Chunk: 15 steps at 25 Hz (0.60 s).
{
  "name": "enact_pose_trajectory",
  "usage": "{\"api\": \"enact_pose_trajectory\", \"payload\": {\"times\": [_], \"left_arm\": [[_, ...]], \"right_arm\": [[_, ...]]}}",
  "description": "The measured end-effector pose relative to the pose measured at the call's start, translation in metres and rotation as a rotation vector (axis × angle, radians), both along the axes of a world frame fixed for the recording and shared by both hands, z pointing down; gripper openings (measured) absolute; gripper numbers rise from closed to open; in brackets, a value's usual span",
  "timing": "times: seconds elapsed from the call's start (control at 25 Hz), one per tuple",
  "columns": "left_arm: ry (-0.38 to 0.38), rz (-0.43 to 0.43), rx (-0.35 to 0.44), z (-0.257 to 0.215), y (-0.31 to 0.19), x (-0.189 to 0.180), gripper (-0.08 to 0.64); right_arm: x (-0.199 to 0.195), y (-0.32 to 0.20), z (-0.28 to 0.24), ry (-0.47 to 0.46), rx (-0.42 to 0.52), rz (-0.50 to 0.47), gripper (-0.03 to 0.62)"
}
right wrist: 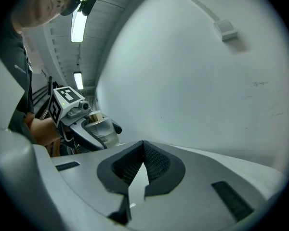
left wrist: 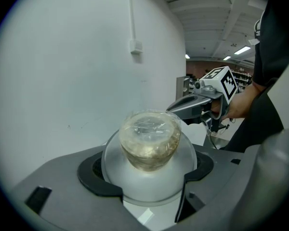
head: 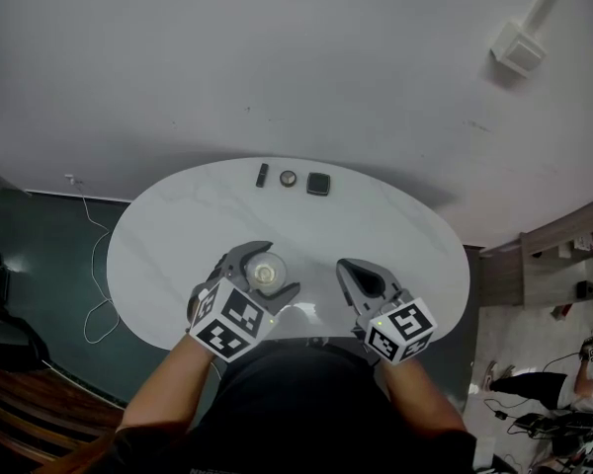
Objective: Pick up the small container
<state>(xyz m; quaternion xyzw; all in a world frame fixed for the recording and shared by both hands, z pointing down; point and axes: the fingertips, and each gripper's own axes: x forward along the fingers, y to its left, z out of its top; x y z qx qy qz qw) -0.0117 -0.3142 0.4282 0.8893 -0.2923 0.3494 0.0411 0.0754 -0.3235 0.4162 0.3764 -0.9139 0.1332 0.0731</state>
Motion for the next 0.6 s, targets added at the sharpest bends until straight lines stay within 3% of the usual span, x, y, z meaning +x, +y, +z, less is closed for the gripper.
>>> {"api": "enact_pose_trajectory", "payload": {"times": [0.6], "left_arm": [[-0.002, -0.001, 0.016, -0.0023, -0.0003, -0.0017, 0.35]], "right_arm": [[-0.0041, 0.0017, -0.0024, 0.01, 0.011, -0.015, -0.006]]}}
